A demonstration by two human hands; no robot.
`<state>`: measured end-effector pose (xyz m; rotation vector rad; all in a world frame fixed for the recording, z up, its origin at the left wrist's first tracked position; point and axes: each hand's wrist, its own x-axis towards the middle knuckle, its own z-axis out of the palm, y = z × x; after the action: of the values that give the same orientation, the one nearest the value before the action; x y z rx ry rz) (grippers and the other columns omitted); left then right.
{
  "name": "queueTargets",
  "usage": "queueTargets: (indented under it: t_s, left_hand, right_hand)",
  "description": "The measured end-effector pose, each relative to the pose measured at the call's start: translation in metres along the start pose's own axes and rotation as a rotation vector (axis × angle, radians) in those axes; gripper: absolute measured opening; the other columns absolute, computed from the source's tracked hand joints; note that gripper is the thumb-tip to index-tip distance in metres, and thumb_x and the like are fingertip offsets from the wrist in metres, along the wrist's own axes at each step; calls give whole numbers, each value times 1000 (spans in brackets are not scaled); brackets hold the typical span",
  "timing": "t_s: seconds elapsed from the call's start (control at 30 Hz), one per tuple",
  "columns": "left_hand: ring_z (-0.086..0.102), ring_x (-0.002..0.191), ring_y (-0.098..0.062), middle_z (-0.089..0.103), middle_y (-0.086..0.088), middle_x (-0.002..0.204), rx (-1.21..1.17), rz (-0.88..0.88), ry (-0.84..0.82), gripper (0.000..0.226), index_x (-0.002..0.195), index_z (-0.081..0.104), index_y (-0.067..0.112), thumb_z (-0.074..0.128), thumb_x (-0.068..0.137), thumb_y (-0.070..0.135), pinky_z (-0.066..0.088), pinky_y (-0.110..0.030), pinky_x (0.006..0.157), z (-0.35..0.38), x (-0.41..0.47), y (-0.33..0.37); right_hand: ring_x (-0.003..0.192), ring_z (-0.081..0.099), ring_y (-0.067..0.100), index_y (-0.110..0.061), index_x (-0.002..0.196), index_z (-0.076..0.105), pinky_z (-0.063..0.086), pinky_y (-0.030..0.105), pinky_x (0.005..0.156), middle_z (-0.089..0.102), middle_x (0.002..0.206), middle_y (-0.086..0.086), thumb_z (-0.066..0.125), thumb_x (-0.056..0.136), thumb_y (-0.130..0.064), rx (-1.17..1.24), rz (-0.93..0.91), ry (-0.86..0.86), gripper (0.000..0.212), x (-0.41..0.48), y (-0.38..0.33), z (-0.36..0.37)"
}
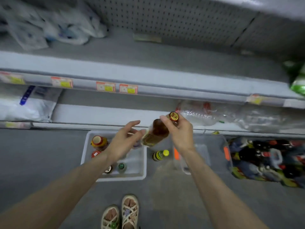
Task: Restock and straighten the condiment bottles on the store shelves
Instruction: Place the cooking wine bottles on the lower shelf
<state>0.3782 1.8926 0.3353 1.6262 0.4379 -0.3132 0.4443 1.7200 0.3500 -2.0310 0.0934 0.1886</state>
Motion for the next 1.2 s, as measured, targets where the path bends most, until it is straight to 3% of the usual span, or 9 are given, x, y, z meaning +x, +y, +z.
queueTargets:
  t_s: [0.1, 0.2, 0.33, 0.4, 0.53, 0.67, 0.77, 1.0, 1.2]
  left_hand:
    - [58, 82, -4, 62, 0, 103, 37, 132, -13, 48, 135, 49, 20, 64, 90, 30, 44, -9, 61, -5, -13, 85]
    - [57, 95, -3, 57, -1, 116, 63, 241, -74, 61, 140, 44, 23, 65, 85, 39, 42, -8, 67, -11, -34, 169]
    - [52, 119, -16, 50, -1, 130, 86, 403, -120, 81, 144, 38, 28, 76, 75, 48, 43, -22, 90, -24, -75, 278]
    - [51, 121, -16, 51, 0, 132, 97, 457, -139, 93, 143, 39, 30, 81, 64, 55, 42, -29, 99, -29, -89, 317]
    - [53, 117, -12, 54, 5, 127, 151, 596, -156, 98, 142, 39, 29, 83, 60, 58, 43, -24, 93, -26, -132, 392]
    - [59, 110, -6, 60, 9, 121, 146, 744, -218, 78, 136, 43, 28, 79, 68, 44, 48, -25, 95, -15, -176, 460]
    - [59, 108, -5, 61, 11, 119, 172, 788, -239, 67, 131, 44, 28, 78, 74, 36, 49, -22, 87, -2, -200, 491]
    - [62, 106, -10, 65, 5, 116, 255, 837, -190, 63, 126, 52, 25, 82, 72, 37, 51, -34, 93, 42, -218, 530]
    - [60, 108, -11, 61, 4, 118, 193, 881, -38, 66, 127, 45, 22, 80, 73, 37, 49, -36, 95, 128, -227, 544]
  right_hand:
    - [70, 60, 18, -18, 69, 59, 50, 45, 74, 63, 66, -4, 61, 72, -65, -42, -128, 46, 47, 2, -96, -51]
    - [74, 63, 24, -15, 70, 60, 51, 52, 79, 66, 69, 4, 62, 76, -63, -63, -231, 68, 48, -2, -178, -97]
    - [71, 62, 18, -15, 71, 63, 51, 47, 79, 66, 70, 0, 65, 85, -51, -118, -370, 120, 38, -24, -297, -160]
    - [72, 63, 18, -8, 76, 66, 51, 43, 76, 69, 72, 1, 65, 86, -47, -169, -446, 147, 40, -32, -343, -182]
    - [65, 62, 23, -2, 70, 60, 54, 47, 68, 64, 66, 12, 65, 86, -49, -217, -571, 203, 49, -67, -421, -232]
    - [74, 67, 29, -3, 77, 67, 56, 51, 71, 70, 76, 15, 66, 87, -44, -190, -651, 194, 43, -100, -488, -276]
    - [77, 68, 29, -3, 78, 67, 57, 49, 71, 71, 80, 16, 65, 90, -37, -177, -716, 153, 36, -121, -515, -300]
    - [74, 70, 31, -4, 82, 71, 59, 48, 70, 73, 79, 11, 65, 88, -43, -191, -783, 139, 39, -128, -524, -362]
    - [63, 58, 0, -18, 73, 61, 48, 20, 65, 66, 73, -1, 64, 89, -42, -130, -877, 66, 29, -118, -502, -429]
